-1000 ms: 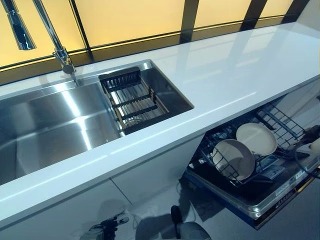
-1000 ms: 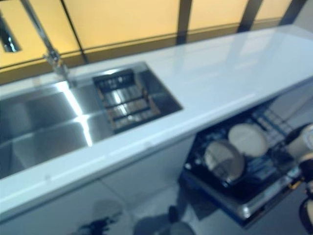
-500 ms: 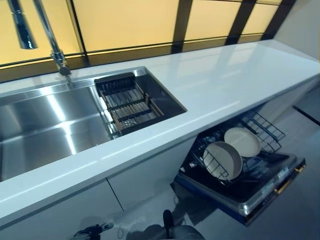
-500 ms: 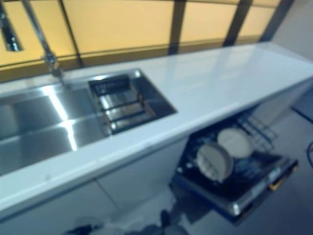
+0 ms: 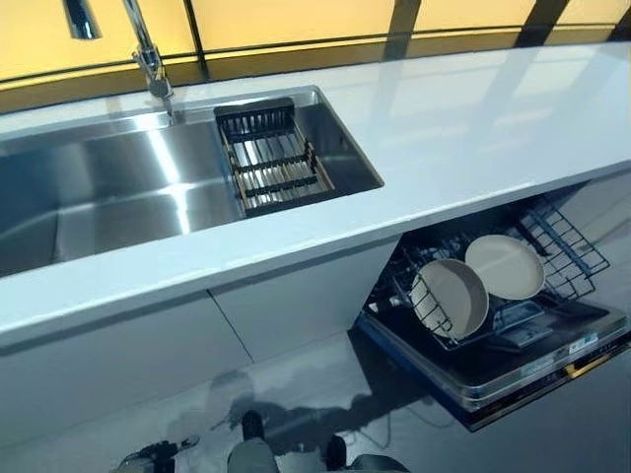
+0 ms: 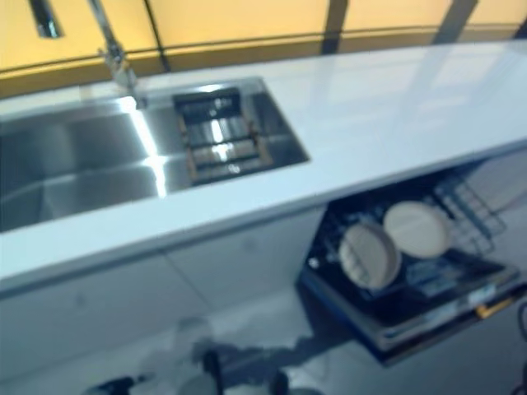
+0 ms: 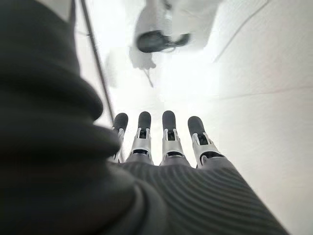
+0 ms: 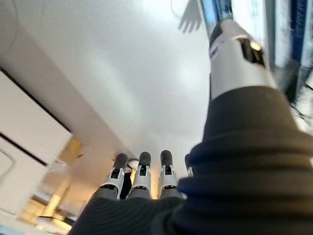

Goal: Take plates into dishwasher

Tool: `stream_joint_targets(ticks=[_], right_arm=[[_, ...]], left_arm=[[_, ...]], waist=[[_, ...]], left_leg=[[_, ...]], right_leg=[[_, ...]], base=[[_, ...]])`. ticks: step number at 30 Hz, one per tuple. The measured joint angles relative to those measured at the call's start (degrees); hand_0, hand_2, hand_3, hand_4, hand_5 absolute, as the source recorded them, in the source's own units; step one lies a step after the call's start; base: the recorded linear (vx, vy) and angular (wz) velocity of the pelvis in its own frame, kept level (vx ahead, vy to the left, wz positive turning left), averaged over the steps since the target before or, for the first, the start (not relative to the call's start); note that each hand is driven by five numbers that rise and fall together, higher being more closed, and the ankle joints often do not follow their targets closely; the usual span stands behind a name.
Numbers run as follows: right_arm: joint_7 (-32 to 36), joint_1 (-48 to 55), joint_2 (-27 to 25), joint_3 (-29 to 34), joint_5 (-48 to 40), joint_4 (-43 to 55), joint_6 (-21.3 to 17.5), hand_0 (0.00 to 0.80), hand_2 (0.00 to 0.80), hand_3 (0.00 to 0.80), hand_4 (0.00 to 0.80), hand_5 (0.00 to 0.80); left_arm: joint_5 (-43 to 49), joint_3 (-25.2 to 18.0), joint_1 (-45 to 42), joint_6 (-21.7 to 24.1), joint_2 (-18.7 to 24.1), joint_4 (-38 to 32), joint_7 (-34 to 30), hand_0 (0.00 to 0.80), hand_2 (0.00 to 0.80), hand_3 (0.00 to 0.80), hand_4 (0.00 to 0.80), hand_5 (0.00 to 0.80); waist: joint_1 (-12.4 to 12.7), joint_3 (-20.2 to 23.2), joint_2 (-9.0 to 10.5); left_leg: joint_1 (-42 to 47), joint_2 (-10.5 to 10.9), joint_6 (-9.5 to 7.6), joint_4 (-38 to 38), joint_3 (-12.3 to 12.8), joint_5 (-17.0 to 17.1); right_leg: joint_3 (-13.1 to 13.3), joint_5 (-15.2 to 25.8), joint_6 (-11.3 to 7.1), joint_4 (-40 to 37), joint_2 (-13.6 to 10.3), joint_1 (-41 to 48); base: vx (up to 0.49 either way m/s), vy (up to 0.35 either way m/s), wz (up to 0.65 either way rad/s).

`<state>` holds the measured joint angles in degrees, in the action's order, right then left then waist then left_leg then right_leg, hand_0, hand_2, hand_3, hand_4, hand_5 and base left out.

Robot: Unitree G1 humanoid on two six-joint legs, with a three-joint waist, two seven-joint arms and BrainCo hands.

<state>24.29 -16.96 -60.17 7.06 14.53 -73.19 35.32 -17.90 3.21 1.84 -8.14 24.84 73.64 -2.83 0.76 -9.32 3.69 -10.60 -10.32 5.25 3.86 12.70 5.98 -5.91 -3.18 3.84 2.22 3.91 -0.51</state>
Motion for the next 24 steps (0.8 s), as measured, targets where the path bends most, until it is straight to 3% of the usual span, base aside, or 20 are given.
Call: stream_joint_targets(ticks=[6,7,8,9,10,11,12,13,15,16,17,18,19,20,21,24], right_arm=[[-6.38,5.80,3.84,1.61,-1.25,-3.05,0.64,0.000,0.000,0.000,0.000,0.000],[-8.45,7.96,5.88,2.29,-3.31,-3.47,0.80,0.000,0.000,0.000,0.000,0.000],[-10.17,8.94,7.45,3.23,-4.64,-3.96,1.09,0.000,0.000,0.000,0.000,0.000],[-11.22,8.84,8.62,5.15,-5.36,-3.98,1.08,0.000,0.000,0.000,0.000,0.000],[-11.63,8.74,8.47,6.62,-5.74,-3.40,1.05,0.000,0.000,0.000,0.000,0.000],[-11.93,8.96,7.84,7.03,-5.70,-2.91,1.08,0.000,0.000,0.000,0.000,0.000],[-12.05,9.77,7.57,7.59,-5.68,-2.44,1.07,0.000,0.000,0.000,0.000,0.000],[-11.93,11.24,7.66,7.85,-5.68,-2.03,1.11,0.000,0.000,0.000,0.000,0.000],[-12.12,12.08,7.49,7.91,-5.90,-1.65,1.57,0.000,0.000,0.000,0.000,0.000],[-12.50,12.23,7.49,7.82,-7.26,-1.59,2.54,0.000,0.000,0.000,0.000,0.000],[-13.43,12.32,7.60,7.80,-9.36,-1.72,4.52,0.000,0.000,0.000,0.000,0.000],[-14.05,12.14,7.52,7.80,-10.73,-2.16,5.72,0.000,0.000,0.000,0.000,0.000],[-14.27,11.30,7.26,7.70,-10.71,-2.36,6.30,0.000,0.000,0.000,0.000,0.000],[-14.12,10.79,7.06,7.63,-10.68,-2.44,6.34,0.000,0.000,0.000,0.000,0.000],[-13.19,8.95,6.87,7.43,-10.75,-2.16,6.14,0.000,0.000,0.000,0.000,0.000],[-12.91,8.10,6.97,7.56,-10.78,-2.51,5.90,0.000,0.000,0.000,0.000,0.000]], left_arm=[[-1.05,-2.88,-1.66,1.84,0.17,1.79,0.10,0.000,0.000,0.000,0.000,0.000],[-0.96,-3.04,-0.16,2.63,0.75,1.81,0.07,0.000,0.000,0.000,0.000,0.000],[-0.88,-3.72,2.08,3.03,1.15,1.66,0.00,0.000,0.000,0.000,0.000,0.000],[-0.82,-3.97,3.62,3.12,1.25,1.40,-0.10,0.000,0.000,0.000,0.000,0.000],[-0.48,-3.95,3.35,2.79,0.60,1.49,-0.26,0.000,0.000,0.000,0.000,0.000],[0.53,-3.93,3.06,2.57,-0.10,1.83,-0.74,0.000,0.000,0.000,0.000,0.000],[1.40,-3.65,3.00,2.16,-0.34,1.88,-1.36,0.000,0.000,0.000,0.000,0.000],[1.43,-3.32,3.27,2.04,-0.27,1.48,-1.82,0.000,0.000,0.000,0.000,0.000],[1.37,-1.79,4.36,0.97,-0.05,0.06,-2.39,0.000,0.000,0.000,0.000,0.000],[1.37,-0.80,6.67,0.44,-0.06,0.05,-2.37,0.000,0.000,0.000,0.000,0.000],[1.38,0.05,10.02,0.35,-0.11,0.04,-2.36,0.000,0.000,0.000,0.000,0.000],[1.35,0.89,12.60,0.39,-0.43,-0.11,-2.38,0.000,0.000,0.000,0.000,0.000],[1.29,1.79,13.25,0.61,-0.95,-0.22,-2.34,0.000,0.000,0.000,0.000,0.000],[1.29,2.07,12.98,0.61,-1.27,-0.25,-2.40,0.000,0.000,0.000,0.000,0.000],[1.26,2.29,11.21,0.49,-1.31,-0.10,-2.50,0.000,0.000,0.000,0.000,0.000],[1.27,2.30,8.45,0.04,-1.12,1.02,-2.65,0.000,0.000,0.000,0.000,0.000]], waist=[[-1.45,-3.63,-0.42],[-1.73,-3.71,0.20],[-3.00,-4.21,2.65],[-3.06,-4.94,4.87],[-3.85,-4.81,5.02],[-5.99,-4.90,3.49],[-8.02,-4.47,1.46],[-9.21,-3.45,-0.38],[-11.65,-2.33,-4.65],[-13.24,-2.68,-6.06],[-14.26,-3.08,-6.42],[-14.29,-3.71,-5.50],[-13.86,-4.18,-4.68],[-13.84,-4.28,-4.60],[-13.29,-4.03,-4.09],[-10.80,-4.90,-2.74]], left_leg=[[0.83,1.84,-0.86,-1.29,-0.48,3.70],[0.15,3.42,5.67,-3.53,-0.62,8.26],[-1.23,4.99,9.87,-0.94,0.00,10.17],[-3.31,5.92,4.82,12.56,1.50,3.12],[-1.83,6.36,3.06,21.01,0.74,-1.82],[1.14,5.12,4.38,26.72,-0.72,-5.25],[3.44,3.89,6.99,31.15,-2.57,-7.42],[5.83,3.68,8.22,32.22,-4.06,-8.55],[8.49,3.84,7.05,24.36,-7.19,-12.60],[10.11,4.40,5.34,15.08,-8.13,-15.39],[11.41,5.05,2.64,7.08,-8.26,-14.12],[13.11,6.46,0.77,2.51,-8.56,-12.55],[14.93,7.33,0.22,-0.30,-8.79,-12.08],[15.87,7.33,0.14,-1.72,-8.86,-12.21],[16.87,7.35,-1.77,-4.76,-9.70,-14.18],[15.90,8.97,-2.48,-5.30,-8.11,-12.95]], right_leg=[[-1.68,1.19,-0.55,-1.36,0.03,1.28],[-3.84,0.91,-0.02,-0.55,-1.56,0.24],[-6.16,0.89,1.06,-0.92,-5.87,-0.90],[-7.28,2.50,-0.10,-2.33,-8.77,0.12],[-7.59,3.44,-0.48,-4.14,-10.27,1.53],[-9.25,4.02,-1.31,-4.61,-10.31,2.84],[-10.63,3.90,-1.39,-4.49,-9.83,3.16],[-11.26,4.00,-1.57,-3.85,-9.40,1.35],[-11.44,3.84,-2.14,1.16,-8.49,-5.39],[-10.84,3.83,-2.13,3.96,-9.00,-8.89],[-10.24,3.83,-2.13,7.25,-10.51,-12.14],[-9.98,3.70,-2.42,10.04,-12.15,-14.11],[-9.40,3.49,-2.89,12.30,-12.72,-14.96],[-8.67,2.56,-4.27,12.38,-12.38,-15.68],[-6.14,3.98,-5.45,10.25,-10.43,-15.70],[-4.74,6.68,-6.55,8.32,-11.49,-16.58]], base=[[-0.259,-0.149,0.17],[-0.237,-0.100,0.78],[-0.232,-0.036,0.78],[-0.245,0.062,0.52],[-0.284,0.124,0.37],[-0.398,0.205,0.47],[-0.436,0.239,0.51],[-0.536,0.313,0.35],[-0.663,0.293,0.40],[-0.602,0.220,0.83],[-0.385,0.173,0.93],[-0.297,0.151,0.73],[-0.205,0.086,0.32],[-0.300,0.080,0.16],[-0.284,0.071,0.11],[-0.353,0.156,-0.12]])
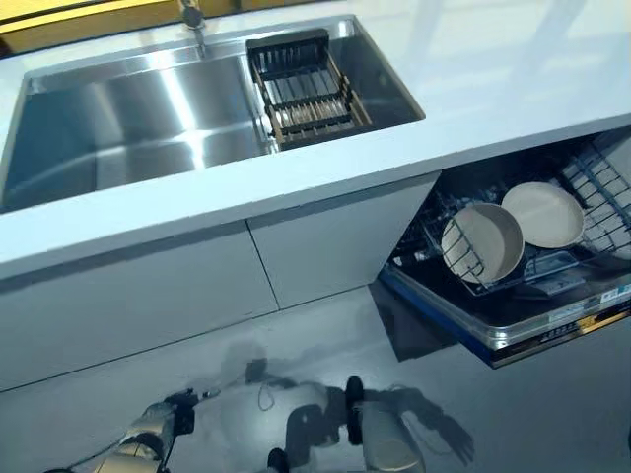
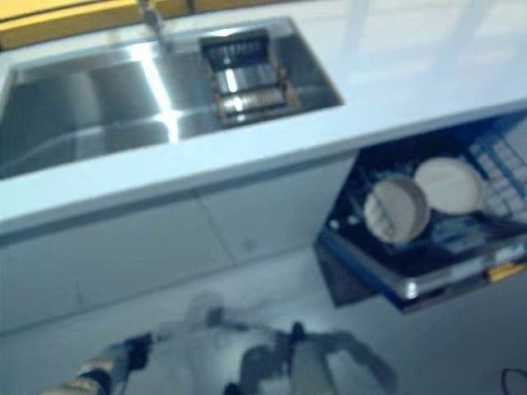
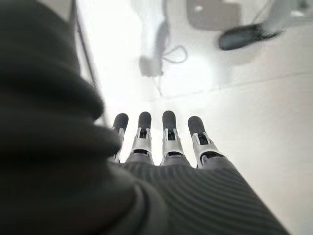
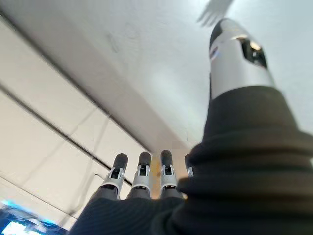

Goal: Take plates into dishwasher

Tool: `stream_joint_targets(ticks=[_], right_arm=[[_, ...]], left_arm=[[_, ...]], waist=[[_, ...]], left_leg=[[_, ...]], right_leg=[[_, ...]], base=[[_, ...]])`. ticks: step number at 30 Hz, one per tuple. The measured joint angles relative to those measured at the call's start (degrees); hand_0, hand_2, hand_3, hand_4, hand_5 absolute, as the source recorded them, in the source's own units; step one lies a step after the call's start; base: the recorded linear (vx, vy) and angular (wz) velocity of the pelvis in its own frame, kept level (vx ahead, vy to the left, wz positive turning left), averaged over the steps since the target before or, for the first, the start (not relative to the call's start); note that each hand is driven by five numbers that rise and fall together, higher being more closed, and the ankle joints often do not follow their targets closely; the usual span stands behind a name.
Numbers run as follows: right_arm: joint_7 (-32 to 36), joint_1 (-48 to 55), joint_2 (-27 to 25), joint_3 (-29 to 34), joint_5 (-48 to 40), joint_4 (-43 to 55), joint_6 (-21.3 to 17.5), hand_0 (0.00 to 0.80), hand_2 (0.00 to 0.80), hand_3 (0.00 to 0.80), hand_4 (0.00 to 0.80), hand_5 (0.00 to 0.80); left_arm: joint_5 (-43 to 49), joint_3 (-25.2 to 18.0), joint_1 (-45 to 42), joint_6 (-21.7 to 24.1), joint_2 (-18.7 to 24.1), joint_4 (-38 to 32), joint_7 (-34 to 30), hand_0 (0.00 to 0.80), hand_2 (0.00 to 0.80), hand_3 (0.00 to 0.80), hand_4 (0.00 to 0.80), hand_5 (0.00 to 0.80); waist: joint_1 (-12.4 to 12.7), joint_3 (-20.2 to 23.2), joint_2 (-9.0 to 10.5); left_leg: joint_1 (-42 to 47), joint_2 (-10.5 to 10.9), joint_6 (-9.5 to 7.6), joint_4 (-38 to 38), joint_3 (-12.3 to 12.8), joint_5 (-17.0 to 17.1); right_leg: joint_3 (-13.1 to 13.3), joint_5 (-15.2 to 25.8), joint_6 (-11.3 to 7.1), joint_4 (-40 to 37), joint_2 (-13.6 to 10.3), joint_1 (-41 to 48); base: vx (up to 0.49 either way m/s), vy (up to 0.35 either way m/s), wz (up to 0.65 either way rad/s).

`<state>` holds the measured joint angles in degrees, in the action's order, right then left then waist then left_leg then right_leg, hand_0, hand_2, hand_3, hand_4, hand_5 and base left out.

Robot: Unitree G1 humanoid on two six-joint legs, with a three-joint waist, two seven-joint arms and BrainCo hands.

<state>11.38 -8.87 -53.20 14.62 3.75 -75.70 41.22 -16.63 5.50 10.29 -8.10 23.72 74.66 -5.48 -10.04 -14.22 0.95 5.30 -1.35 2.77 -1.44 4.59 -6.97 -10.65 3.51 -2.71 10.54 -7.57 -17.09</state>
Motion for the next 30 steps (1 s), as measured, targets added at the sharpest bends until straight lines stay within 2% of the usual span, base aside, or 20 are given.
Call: stream_joint_targets(ticks=[3,7,10,11,12,13,14,15,16,18,19,21,22,23,24,25,26,28,29,30], right_arm=[[0.01,-0.59,-0.25,-0.08,-0.08,-0.87,-1.32,0.000,0.000,0.000,0.000,0.000],[-1.88,-1.69,-0.18,-1.35,-1.31,1.53,-4.20,0.000,0.000,0.000,0.000,0.000],[-1.45,-1.10,0.12,-1.33,-1.37,2.40,-7.15,0.000,0.000,0.000,0.000,0.000],[-1.48,-0.87,0.95,-1.44,-1.06,2.44,-8.24,0.000,0.000,0.000,0.000,0.000],[-1.42,-0.29,1.88,-1.65,-1.02,2.53,-8.92,0.000,0.000,0.000,0.000,0.000],[-1.84,0.71,3.41,-1.67,-0.94,2.24,-9.71,0.000,0.000,0.000,0.000,0.000],[-2.20,2.37,5.27,-1.70,-0.98,2.07,-10.07,0.000,0.000,0.000,0.000,0.000],[-2.79,4.02,7.36,-1.66,-1.25,1.18,-10.00,0.000,0.000,0.000,0.000,0.000],[-3.83,5.60,9.15,-1.79,-1.84,0.97,-9.98,0.000,0.000,0.000,0.000,0.000],[-5.83,5.93,11.15,-2.13,-3.49,1.09,-10.47,0.000,0.000,0.000,0.000,0.000],[-7.20,5.87,11.76,-2.13,-3.49,1.31,-11.42,0.000,0.000,0.000,0.000,0.000],[-8.51,3.36,12.34,-2.61,-3.51,1.57,-12.84,0.000,0.000,0.000,0.000,0.000],[-9.27,1.61,12.46,-3.99,-3.49,2.64,-13.86,0.000,0.000,0.000,0.000,0.000],[-9.63,1.20,12.80,-4.74,-3.49,2.99,-14.50,0.000,0.000,0.000,0.000,0.000],[-10.34,0.58,12.99,-5.35,-3.53,3.23,-14.75,0.000,0.000,0.000,0.000,0.000],[-11.09,0.00,13.43,-5.57,-3.67,3.75,-15.28,0.000,0.000,0.000,0.000,0.000],[-12.13,-0.07,13.55,-6.27,-3.93,4.12,-15.71,0.000,0.000,0.000,0.000,0.000],[-13.24,0.65,14.64,-6.63,-5.10,5.00,-16.02,0.000,0.000,0.000,0.000,0.000],[-13.27,1.05,15.22,-6.79,-6.28,5.34,-16.10,0.000,0.000,0.000,0.000,0.000],[-13.49,1.10,15.21,-7.40,-7.56,5.59,-16.15,0.000,0.000,0.000,0.000,0.000]], left_arm=[[-0.30,0.05,-2.79,-0.18,-0.01,0.60,0.14,0.000,0.000,0.000,0.000,0.000],[-0.41,0.56,-2.53,0.05,-0.10,-4.34,0.50,0.000,0.000,0.000,0.000,0.000],[-0.39,0.49,-2.43,0.08,0.16,-4.15,0.52,0.000,0.000,0.000,0.000,0.000],[-0.40,0.07,-2.69,-0.07,0.68,-3.64,0.51,0.000,0.000,0.000,0.000,0.000],[-0.40,-0.08,-2.61,-0.29,1.40,-3.55,0.51,0.000,0.000,0.000,0.000,0.000],[-0.36,-0.60,-2.51,-0.86,1.97,-3.23,0.47,0.000,0.000,0.000,0.000,0.000],[-0.32,-1.94,-2.15,-1.41,2.05,-3.64,0.41,0.000,0.000,0.000,0.000,0.000],[-0.07,-2.64,-2.10,-1.47,2.31,-3.60,0.39,0.000,0.000,0.000,0.000,0.000],[0.10,-3.20,-2.44,-1.54,2.30,-3.53,0.36,0.000,0.000,0.000,0.000,0.000],[0.11,-3.32,-3.71,-2.02,2.56,-2.35,0.39,0.000,0.000,0.000,0.000,0.000],[0.12,-3.42,-4.35,-2.22,2.67,-2.08,0.44,0.000,0.000,0.000,0.000,0.000],[0.18,-3.54,-7.05,-2.72,2.87,-0.93,0.46,0.000,0.000,0.000,0.000,0.000],[0.23,-3.50,-9.24,-2.83,3.37,-0.81,0.45,0.000,0.000,0.000,0.000,0.000],[0.23,-3.52,-9.86,-2.79,4.27,-0.82,0.42,0.000,0.000,0.000,0.000,0.000],[0.22,-3.52,-10.24,-2.77,4.43,-1.28,0.56,0.000,0.000,0.000,0.000,0.000],[0.20,-3.47,-10.15,-2.87,4.26,-2.15,0.46,0.000,0.000,0.000,0.000,0.000],[0.09,-3.30,-9.44,-2.95,3.36,-3.64,0.55,0.000,0.000,0.000,0.000,0.000],[0.09,-3.04,-7.96,-2.95,1.92,-5.86,-0.06,0.000,0.000,0.000,0.000,0.000],[0.10,-2.29,-7.06,-2.71,1.77,-6.04,-0.36,0.000,0.000,0.000,0.000,0.000],[0.10,-2.10,-5.86,-2.14,1.23,-6.08,-0.38,0.000,0.000,0.000,0.000,0.000]], waist=[[0.09,0.22,-0.73],[0.22,0.19,-0.33],[1.53,0.13,0.02],[1.96,0.15,0.29],[1.59,-0.05,0.77],[1.19,-0.17,0.75],[1.14,-0.17,-0.16],[1.49,-0.12,-0.69],[1.78,0.38,-1.41],[4.83,1.02,-1.57],[6.37,1.52,-0.79],[9.37,2.03,0.19],[10.36,2.20,0.76],[11.10,2.26,1.71],[11.61,2.28,1.47],[12.06,2.30,1.12],[12.01,2.18,-0.06],[10.39,2.16,-0.98],[9.83,2.13,-0.94],[9.31,1.99,-1.29]], left_leg=[[-0.20,0.01,-0.04,2.01,0.48,-0.76],[-0.56,-0.83,0.49,7.44,4.61,-3.32],[3.19,-0.72,0.74,5.93,8.36,-3.24],[3.75,-0.88,0.66,5.82,9.85,-3.16],[4.08,-0.81,0.55,5.76,9.91,-3.20],[3.72,-1.34,0.23,5.56,9.87,-2.76],[3.18,-2.82,0.10,5.31,9.84,-2.38],[2.81,-4.55,0.46,5.28,11.01,-1.33],[2.06,-6.03,0.90,5.28,11.65,-1.04],[1.73,-7.34,2.00,5.44,13.57,0.11],[0.91,-7.59,2.09,6.44,13.70,-0.02],[0.42,-8.43,2.45,7.85,12.26,-0.29],[0.20,-9.73,3.79,9.51,10.45,-1.12],[-0.07,-10.14,5.40,11.14,9.27,-2.16],[-0.22,-11.73,6.29,12.19,8.93,-2.57],[-1.76,-13.81,6.45,14.32,8.79,-2.71],[-3.44,-15.87,6.25,15.27,6.95,-2.67],[-4.54,-15.54,6.17,13.22,5.19,-2.48],[-4.76,-15.70,5.66,11.95,3.71,-1.23],[-5.04,-15.92,6.07,10.65,2.42,-0.12]], right_leg=[[-0.48,0.73,0.86,-1.02,-0.73,1.18],[-1.00,1.26,0.67,-0.78,-0.82,2.34],[-4.32,4.58,0.93,-4.20,-0.71,5.09],[-5.50,6.88,2.22,-6.30,-0.85,6.28],[-5.74,7.81,1.79,-7.94,-0.70,7.16],[-4.45,9.97,-0.15,-8.66,-0.54,7.28],[-1.74,12.18,-3.89,-8.54,0.23,6.78],[-0.63,9.33,-3.30,-3.21,-0.33,5.79],[-0.11,4.78,-1.43,4.95,-1.67,4.45],[1.03,-0.47,-2.10,13.49,-7.04,3.96],[1.35,-1.49,-2.97,12.67,-10.19,4.89],[1.15,-1.33,-3.88,5.10,-13.51,8.06],[1.61,2.07,-3.27,-0.71,-14.35,10.73],[2.37,4.82,-3.53,-2.25,-13.97,12.18],[1.94,1.80,-7.26,-2.38,-12.79,12.94],[1.68,-0.62,-9.29,-2.68,-10.91,12.76],[1.69,-2.11,-10.37,-2.50,-8.92,12.32],[1.83,-2.74,-9.32,-2.15,-6.91,12.35],[1.93,-3.01,-8.95,-1.99,-6.05,12.09],[1.84,-3.18,-8.66,-1.69,-5.47,11.64]], base=[[-0.209,0.105,0.07],[-0.138,0.003,-0.20],[-0.267,0.004,-0.63],[-0.335,-0.084,-0.64],[-0.241,-0.103,-0.29],[-0.356,-0.206,0.06],[-0.305,-0.258,0.24],[-0.352,-0.362,0.40],[-0.244,-0.414,0.41],[-0.164,-0.433,-0.02],[-0.091,-0.324,-0.38],[-0.098,-0.452,-0.59],[-0.126,-0.619,-0.58],[-0.114,-0.522,-0.37],[-0.096,-0.399,-0.29],[-0.097,-0.326,-0.25],[-0.094,-0.299,-0.07],[-0.101,-0.295,0.27],[-0.097,-0.290,0.30],[-0.084,-0.281,0.21]])
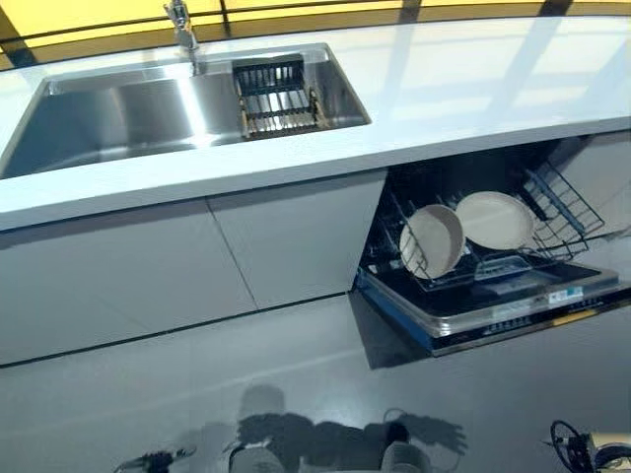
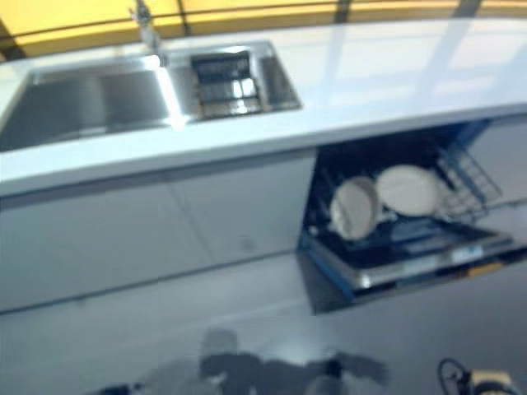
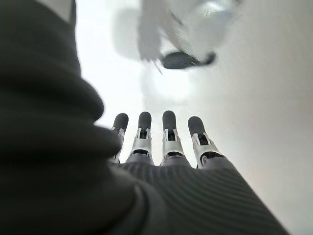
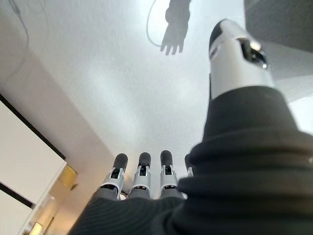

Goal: Take plates into dishwasher

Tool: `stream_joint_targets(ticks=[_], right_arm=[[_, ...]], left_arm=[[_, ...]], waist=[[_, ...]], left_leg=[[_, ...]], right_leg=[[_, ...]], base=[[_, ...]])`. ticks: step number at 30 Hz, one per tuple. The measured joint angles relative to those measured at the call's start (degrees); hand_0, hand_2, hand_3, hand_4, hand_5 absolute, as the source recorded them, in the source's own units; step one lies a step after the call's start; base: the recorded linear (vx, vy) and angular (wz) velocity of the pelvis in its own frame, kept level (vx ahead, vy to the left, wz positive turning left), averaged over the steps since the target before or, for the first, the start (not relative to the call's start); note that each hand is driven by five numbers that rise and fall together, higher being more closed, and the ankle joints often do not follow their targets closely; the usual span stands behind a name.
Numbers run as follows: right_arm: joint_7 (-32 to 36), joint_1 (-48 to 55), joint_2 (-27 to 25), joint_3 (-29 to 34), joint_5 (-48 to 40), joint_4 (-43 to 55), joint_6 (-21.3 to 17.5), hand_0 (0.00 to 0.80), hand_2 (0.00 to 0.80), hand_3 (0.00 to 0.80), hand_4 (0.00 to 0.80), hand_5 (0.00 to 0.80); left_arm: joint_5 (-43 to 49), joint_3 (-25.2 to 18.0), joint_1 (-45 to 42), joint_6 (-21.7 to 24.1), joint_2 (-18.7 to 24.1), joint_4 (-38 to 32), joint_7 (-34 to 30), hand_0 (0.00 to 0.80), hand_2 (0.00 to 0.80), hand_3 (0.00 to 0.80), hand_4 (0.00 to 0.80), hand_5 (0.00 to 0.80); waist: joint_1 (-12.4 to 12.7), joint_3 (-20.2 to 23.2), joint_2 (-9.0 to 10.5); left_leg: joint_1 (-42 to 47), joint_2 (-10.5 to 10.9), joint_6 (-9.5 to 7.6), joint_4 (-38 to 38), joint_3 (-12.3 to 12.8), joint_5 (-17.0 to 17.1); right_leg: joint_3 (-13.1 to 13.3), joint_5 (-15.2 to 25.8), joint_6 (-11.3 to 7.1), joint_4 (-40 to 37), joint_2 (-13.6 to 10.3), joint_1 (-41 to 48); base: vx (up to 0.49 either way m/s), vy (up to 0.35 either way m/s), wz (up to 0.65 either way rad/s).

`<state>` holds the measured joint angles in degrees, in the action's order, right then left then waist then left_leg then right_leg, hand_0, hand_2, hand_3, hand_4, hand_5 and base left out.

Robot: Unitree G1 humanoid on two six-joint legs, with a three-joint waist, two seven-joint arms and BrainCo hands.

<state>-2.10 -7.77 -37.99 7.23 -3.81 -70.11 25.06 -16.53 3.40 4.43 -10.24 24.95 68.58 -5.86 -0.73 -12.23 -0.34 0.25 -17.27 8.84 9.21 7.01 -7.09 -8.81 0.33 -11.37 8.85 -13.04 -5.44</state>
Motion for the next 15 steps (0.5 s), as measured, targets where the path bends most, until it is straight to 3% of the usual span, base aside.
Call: stream_joint_targets(ticks=[1,4,8,10,13,15], right_arm=[[-0.44,0.36,-0.01,-0.15,-1.13,-0.17,-0.03,0.000,0.000,0.000,0.000,0.000],[-1.09,1.07,0.11,-0.45,-3.80,-0.13,0.02,0.000,0.000,0.000,0.000,0.000],[-2.66,0.99,0.23,-0.39,-6.64,0.02,0.03,0.000,0.000,0.000,0.000,0.000],[-3.60,0.84,0.47,0.12,-9.36,-0.27,0.08,0.000,0.000,0.000,0.000,0.000],[-6.16,-1.42,0.13,1.58,-14.99,-0.56,-1.09,0.000,0.000,0.000,0.000,0.000],[-7.23,-3.25,-0.16,2.36,-20.06,-0.10,-2.26,0.000,0.000,0.000,0.000,0.000]], left_arm=[[-0.01,0.01,1.12,0.39,-0.75,0.07,0.00,0.000,0.000,0.000,0.000,0.000],[-0.48,-0.08,1.46,1.49,-2.00,0.61,0.20,0.000,0.000,0.000,0.000,0.000],[-0.57,-0.17,0.01,2.16,-3.09,2.44,0.51,0.000,0.000,0.000,0.000,0.000],[-0.53,-0.10,0.22,2.33,-3.86,3.07,0.35,0.000,0.000,0.000,0.000,0.000],[-0.55,0.45,-0.89,2.80,-4.43,2.75,-0.01,0.000,0.000,0.000,0.000,0.000],[-0.65,0.41,-0.81,3.34,-4.08,1.86,0.00,0.000,0.000,0.000,0.000,0.000]], waist=[[-0.53,-0.15,-0.04],[-1.90,-1.03,0.12],[-1.47,-2.42,-0.94],[-1.66,-3.11,-0.98],[-2.40,-4.14,-2.95],[-2.61,-5.40,-4.96]], left_leg=[[-0.04,-0.15,0.90,-1.46,-0.40,1.29],[0.11,-0.48,0.78,-4.92,-0.98,3.69],[-0.94,-0.36,-3.30,-7.31,-0.48,7.55],[-3.35,0.97,-6.34,-6.17,1.17,10.44],[-5.82,1.89,-5.27,-5.02,5.58,11.21],[-5.70,2.49,-3.29,-6.66,4.93,10.60]], right_leg=[[-0.03,-0.14,0.54,0.03,0.25,-0.58],[0.02,0.23,0.98,-1.18,1.02,-0.92],[-0.39,2.57,1.69,-4.76,2.06,-1.06],[-0.27,2.74,1.94,-5.64,0.82,-1.53],[-2.56,3.61,1.55,-6.27,-0.41,-1.58],[-2.76,4.29,1.16,-6.22,-0.90,-1.92]], base=[[-0.042,-0.266,0.17],[-0.002,-0.237,0.15],[-0.062,-0.173,0.12],[-0.180,-0.088,0.34],[-0.119,-0.017,0.35],[-0.089,0.003,0.18]])
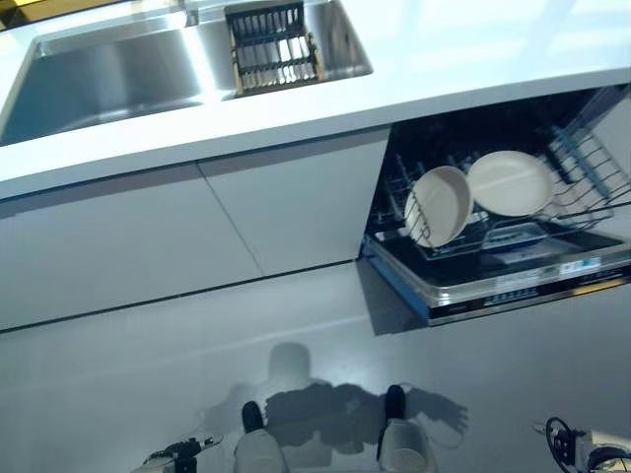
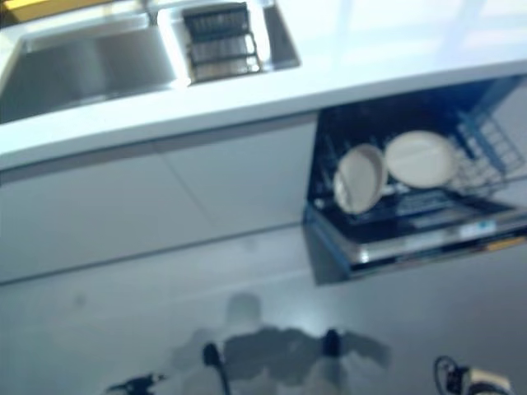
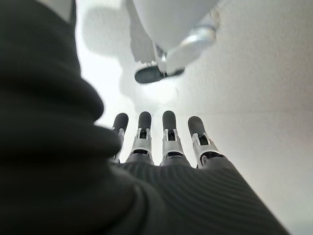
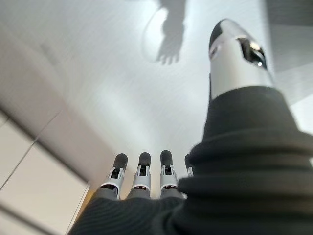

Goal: Take plates into dishwasher

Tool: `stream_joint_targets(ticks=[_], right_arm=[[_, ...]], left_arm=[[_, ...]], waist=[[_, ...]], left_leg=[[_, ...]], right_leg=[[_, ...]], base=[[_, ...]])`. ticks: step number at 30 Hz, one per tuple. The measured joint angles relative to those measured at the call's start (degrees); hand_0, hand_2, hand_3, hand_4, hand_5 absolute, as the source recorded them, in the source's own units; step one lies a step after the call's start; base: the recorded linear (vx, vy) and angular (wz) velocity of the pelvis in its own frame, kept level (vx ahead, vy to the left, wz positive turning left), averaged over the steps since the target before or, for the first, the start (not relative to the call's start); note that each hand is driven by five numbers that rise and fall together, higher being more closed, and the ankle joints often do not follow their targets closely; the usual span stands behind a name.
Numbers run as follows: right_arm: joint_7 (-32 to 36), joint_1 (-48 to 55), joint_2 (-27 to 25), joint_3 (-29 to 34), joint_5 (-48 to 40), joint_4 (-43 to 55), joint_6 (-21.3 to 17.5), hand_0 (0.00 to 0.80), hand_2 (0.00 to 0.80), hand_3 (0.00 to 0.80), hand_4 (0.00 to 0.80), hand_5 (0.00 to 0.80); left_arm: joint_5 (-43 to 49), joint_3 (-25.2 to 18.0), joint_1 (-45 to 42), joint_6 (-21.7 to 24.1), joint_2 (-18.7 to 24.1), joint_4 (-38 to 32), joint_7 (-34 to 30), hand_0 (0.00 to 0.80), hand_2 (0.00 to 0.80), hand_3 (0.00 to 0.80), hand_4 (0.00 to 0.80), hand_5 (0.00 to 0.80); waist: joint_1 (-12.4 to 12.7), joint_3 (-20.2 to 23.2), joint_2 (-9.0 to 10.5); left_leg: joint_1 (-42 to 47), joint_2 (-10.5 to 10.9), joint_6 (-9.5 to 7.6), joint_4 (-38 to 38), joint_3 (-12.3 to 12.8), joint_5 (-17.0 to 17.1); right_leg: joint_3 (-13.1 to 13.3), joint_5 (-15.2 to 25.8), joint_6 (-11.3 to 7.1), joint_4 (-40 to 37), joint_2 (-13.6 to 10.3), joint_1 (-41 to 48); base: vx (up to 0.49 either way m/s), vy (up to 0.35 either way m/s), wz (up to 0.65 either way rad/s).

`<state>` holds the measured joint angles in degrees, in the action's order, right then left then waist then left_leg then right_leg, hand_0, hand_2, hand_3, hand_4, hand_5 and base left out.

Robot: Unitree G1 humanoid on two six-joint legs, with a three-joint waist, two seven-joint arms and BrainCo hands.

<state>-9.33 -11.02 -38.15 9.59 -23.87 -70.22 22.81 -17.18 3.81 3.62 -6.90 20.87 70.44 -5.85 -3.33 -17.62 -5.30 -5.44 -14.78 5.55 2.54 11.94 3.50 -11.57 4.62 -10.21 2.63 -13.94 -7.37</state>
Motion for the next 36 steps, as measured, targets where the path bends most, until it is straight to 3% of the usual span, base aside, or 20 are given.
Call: stream_joint_targets(ticks=[5,10,17,21,29,36], right_arm=[[-1.42,-2.16,0.12,2.26,-14.93,0.41,-2.16,0.000,0.000,0.000,0.000,0.000],[-6.93,-5.18,0.39,5.49,-26.69,2.29,-7.67,0.000,0.000,0.000,0.000,0.000],[-9.88,-11.98,0.70,8.03,-50.28,2.62,-15.35,0.000,0.000,0.000,0.000,0.000],[-7.35,-14.67,-0.14,8.07,-61.54,3.70,-16.86,0.000,0.000,0.000,0.000,0.000],[2.74,-27.02,-6.16,7.11,-63.20,4.61,-16.20,0.000,0.000,0.000,0.000,0.000],[4.02,-29.90,-9.67,-2.26,-58.89,2.73,-11.95,0.000,0.000,0.000,0.000,0.000]], left_arm=[[-2.23,0.00,0.15,-0.03,0.62,-1.53,-0.03,0.000,0.000,0.000,0.000,0.000],[-4.99,-0.01,0.34,1.48,-0.26,-1.81,0.01,0.000,0.000,0.000,0.000,0.000],[-8.62,0.04,1.20,2.99,-1.28,-1.76,0.04,0.000,0.000,0.000,0.000,0.000],[-8.62,0.90,0.98,4.01,-2.64,-1.56,-0.04,0.000,0.000,0.000,0.000,0.000],[-10.29,2.23,0.04,4.86,-5.15,-3.09,0.25,0.000,0.000,0.000,0.000,0.000],[-11.10,2.19,-1.35,3.79,-6.10,-4.34,0.28,0.000,0.000,0.000,0.000,0.000]], waist=[[0.06,-2.91,-1.31],[-0.28,-6.56,-3.27],[0.30,-7.89,-4.95],[1.00,-8.09,-6.00],[1.32,-8.40,-8.16],[1.12,-8.37,-8.93]], left_leg=[[-0.41,2.46,2.45,0.60,-0.09,-0.52],[-2.57,2.62,3.66,4.24,-0.22,-1.24],[-8.74,2.45,2.02,13.58,-1.31,-4.70],[-10.85,2.23,2.34,17.24,-2.15,-5.58],[-13.24,3.10,2.81,21.03,-3.80,-6.97],[-13.03,3.51,2.60,22.15,-5.88,-7.12]], right_leg=[[0.38,0.62,-1.24,0.35,-2.62,-0.50],[2.11,-1.21,-1.60,5.76,-3.53,-4.00],[5.07,-8.90,-0.27,22.02,-5.45,-13.92],[6.30,-11.52,0.30,28.33,-6.01,-17.44],[7.83,-12.90,0.75,34.40,-7.28,-20.76],[7.86,-13.55,1.47,36.49,-6.97,-21.44]], base=[[-0.104,0.053,0.05],[-0.056,0.057,-0.06],[-0.086,0.013,0.04],[-0.027,0.069,0.00],[-0.022,0.071,0.02],[0.015,0.043,-0.07]])
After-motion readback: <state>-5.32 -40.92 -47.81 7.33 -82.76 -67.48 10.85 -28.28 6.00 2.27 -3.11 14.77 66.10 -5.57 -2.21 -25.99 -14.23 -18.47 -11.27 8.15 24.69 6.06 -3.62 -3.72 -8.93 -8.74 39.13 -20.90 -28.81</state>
